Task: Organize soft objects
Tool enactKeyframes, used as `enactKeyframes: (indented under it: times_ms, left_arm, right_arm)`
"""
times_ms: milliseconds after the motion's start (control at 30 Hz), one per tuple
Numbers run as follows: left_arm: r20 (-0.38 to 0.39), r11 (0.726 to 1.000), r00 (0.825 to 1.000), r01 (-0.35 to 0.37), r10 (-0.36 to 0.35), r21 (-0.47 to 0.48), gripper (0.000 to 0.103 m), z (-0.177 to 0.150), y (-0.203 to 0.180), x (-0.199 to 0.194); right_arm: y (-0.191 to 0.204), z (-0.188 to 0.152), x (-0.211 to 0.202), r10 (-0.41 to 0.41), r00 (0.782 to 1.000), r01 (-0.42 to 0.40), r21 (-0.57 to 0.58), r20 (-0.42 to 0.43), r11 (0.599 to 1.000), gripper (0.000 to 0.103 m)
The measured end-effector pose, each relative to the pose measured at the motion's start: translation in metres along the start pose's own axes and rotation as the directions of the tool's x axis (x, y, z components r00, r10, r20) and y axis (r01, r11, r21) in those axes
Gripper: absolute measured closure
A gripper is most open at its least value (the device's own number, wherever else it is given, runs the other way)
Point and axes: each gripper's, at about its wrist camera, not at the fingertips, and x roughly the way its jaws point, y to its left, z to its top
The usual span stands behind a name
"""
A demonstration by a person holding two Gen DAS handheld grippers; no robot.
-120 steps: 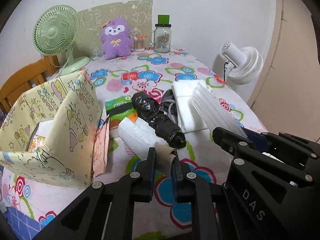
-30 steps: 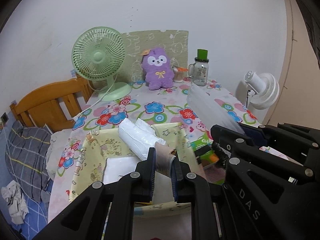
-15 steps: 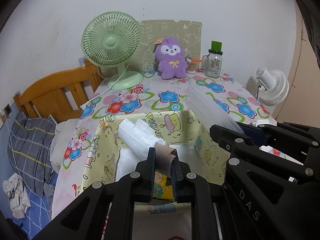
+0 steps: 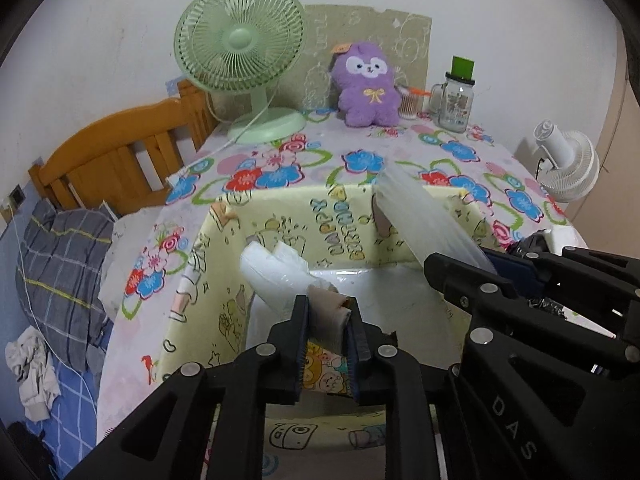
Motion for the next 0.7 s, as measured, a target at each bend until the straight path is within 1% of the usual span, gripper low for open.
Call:
enactKeyframes:
  times_ms: [33,100,167,200,267,300,333,367,433,533,667,700]
  left_arm:
    - [-0.004,1.0,1.0,-0.002,0.002,0.001,0.076,-0.001,0.0,0.001]
    - [-0.007,1.0,1.0,-0.006,0.006,0.004,0.068,-0.001,0.001,0.002]
    - [-0.011,1.0,1.0,-0.004,0.004,0.01,0.063,-0.003,0.001,0.002]
    - [-0.015,1.0,1.0,-0.005,0.005,0.016,0.061,-0.004,0.0,0.002]
    - [-0.02,1.0,1.0,0.009,-0.008,0.023,0.052,-0.005,-0.002,0.003]
    - [-0.021,1.0,1.0,0.017,-0.016,0.023,0.045,-0.006,-0.002,0.002]
    - [-0.016,1.0,1.0,0.022,-0.021,0.022,0.041,-0.006,-0.002,0.001]
    - [-0.011,0.999,1.0,0.025,-0.025,0.022,0.039,-0.006,-0.003,-0.001]
    - [-0.005,0.999,1.0,0.029,-0.029,0.025,0.034,-0.006,-0.004,-0.003]
    - [0.002,0.999,1.0,0.031,-0.031,0.027,0.03,-0.006,-0.006,-0.007]
    - [0.019,0.998,0.999,0.043,-0.044,0.036,0.027,-0.005,-0.01,-0.013]
    - [0.022,0.998,0.999,0.042,-0.043,0.04,0.025,-0.004,-0.012,-0.015]
  right_arm:
    - [0.001,0.0,0.002,0.005,1.0,-0.005,-0.001,-0.004,1.0,0.086]
    - [0.001,-0.002,0.006,0.015,1.0,-0.015,-0.001,-0.013,1.0,0.085]
    - [0.002,-0.002,0.008,0.013,1.0,-0.013,-0.004,-0.015,1.0,0.082]
    - [0.002,-0.002,0.008,0.007,1.0,-0.007,-0.008,-0.016,1.0,0.076]
    - [0.002,-0.003,0.009,-0.006,1.0,0.005,-0.01,-0.017,1.0,0.063]
    - [0.001,-0.004,0.009,-0.007,1.0,0.007,-0.007,-0.018,1.0,0.05]
    - [0.0,-0.004,0.009,-0.005,1.0,0.005,-0.003,-0.016,1.0,0.04]
    - [-0.001,-0.005,0.008,-0.003,1.0,0.003,0.0,-0.013,1.0,0.038]
    - [-0.002,-0.006,0.005,0.0,1.0,0.0,0.002,0.003,1.0,0.037]
    - [-0.002,-0.006,0.001,-0.004,1.0,0.004,0.002,0.009,1.0,0.037]
    - [-0.005,-0.007,-0.006,-0.006,1.0,0.006,0.005,0.022,1.0,0.037]
    - [-0.006,-0.007,-0.009,-0.008,1.0,0.008,0.007,0.026,1.0,0.034]
